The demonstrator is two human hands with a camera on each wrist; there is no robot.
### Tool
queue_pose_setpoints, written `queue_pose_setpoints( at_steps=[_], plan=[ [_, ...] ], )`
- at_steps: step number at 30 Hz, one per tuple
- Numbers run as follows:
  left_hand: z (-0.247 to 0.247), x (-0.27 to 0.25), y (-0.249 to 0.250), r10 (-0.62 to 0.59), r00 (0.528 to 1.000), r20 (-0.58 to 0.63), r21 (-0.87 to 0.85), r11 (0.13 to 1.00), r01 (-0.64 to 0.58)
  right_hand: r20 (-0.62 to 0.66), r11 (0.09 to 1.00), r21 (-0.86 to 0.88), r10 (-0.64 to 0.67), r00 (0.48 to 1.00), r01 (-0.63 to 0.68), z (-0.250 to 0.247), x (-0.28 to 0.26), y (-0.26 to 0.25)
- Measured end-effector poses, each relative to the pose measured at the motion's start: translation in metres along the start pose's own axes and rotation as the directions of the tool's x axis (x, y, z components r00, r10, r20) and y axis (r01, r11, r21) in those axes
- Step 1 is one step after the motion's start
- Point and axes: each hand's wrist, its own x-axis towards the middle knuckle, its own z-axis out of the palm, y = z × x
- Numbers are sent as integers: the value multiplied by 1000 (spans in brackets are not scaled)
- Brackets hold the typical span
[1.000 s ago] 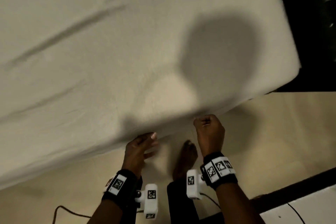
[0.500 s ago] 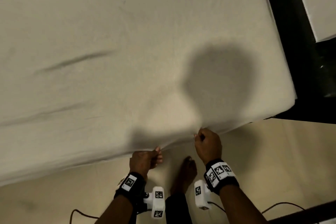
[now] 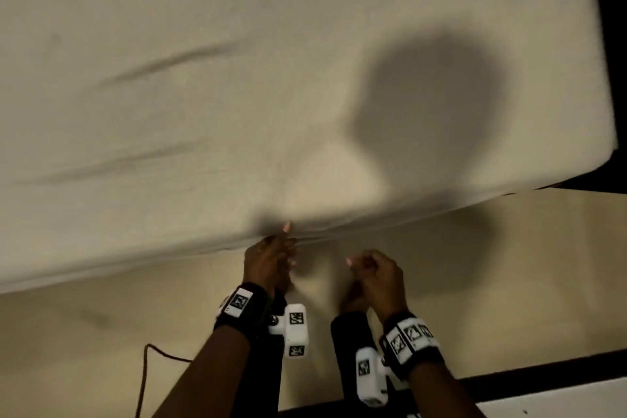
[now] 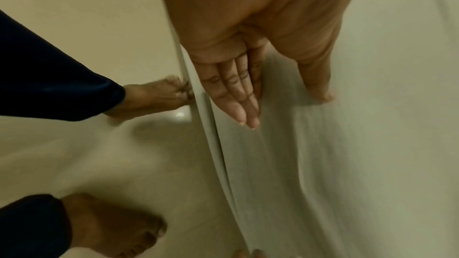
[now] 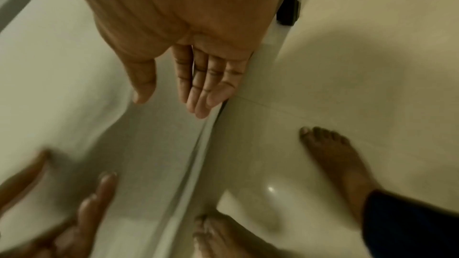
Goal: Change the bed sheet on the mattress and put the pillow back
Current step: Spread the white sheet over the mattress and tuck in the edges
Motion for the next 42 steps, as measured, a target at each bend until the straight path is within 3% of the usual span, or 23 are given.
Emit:
queue_pose_setpoints(
  at_steps=[4,7,10,14,17,20,23,25,28,32,35,38,42],
  plan=[
    [-59,0,16,55,995,-80,-68,996,-60,106,962,246,92,990,-116,44,22,-63],
    [-85,3,24,46,993,-106,-33,998,-50,89,898,376,208,974,-226,77,37,-89],
    [-99,13,25,78,993,-92,-35,996,-82,-20,873,461,189,982,-159,94,41,-90],
    [-107,20,25,136,989,-56,-11,991,-136,-112,955,295,73,991,-37,88,24,-70],
    [-99,19,24,43,994,-105,-26,999,-46,-135,998,-21,-60,989,58,86,18,-59],
    [-86,24,21,-54,989,-139,-34,998,50,-159,981,-158,-137,978,111,86,27,-57],
    [-87,33,32,-149,985,-83,42,987,153,-178,982,-171,-109,978,78,88,28,-69],
    [-97,33,39,-188,982,-25,61,980,189,-196,998,-62,-5,981,-7,99,20,-74],
    [-125,22,46,-203,978,45,33,979,202,-66,985,93,152,986,-145,132,-1,-79],
    [-201,22,53,-74,996,-42,-58,996,71,152,967,177,160,975,-186,191,-16,-108],
    [-255,32,59,37,992,-120,25,999,-34,131,944,249,187,974,-215,223,-10,-121],
    [-287,43,60,137,985,-105,189,975,-116,58,977,187,96,994,-106,234,-8,-114],
    [-297,49,53,240,965,-105,172,960,-220,60,994,109,-4,998,-3,228,-8,-112]
  ],
)
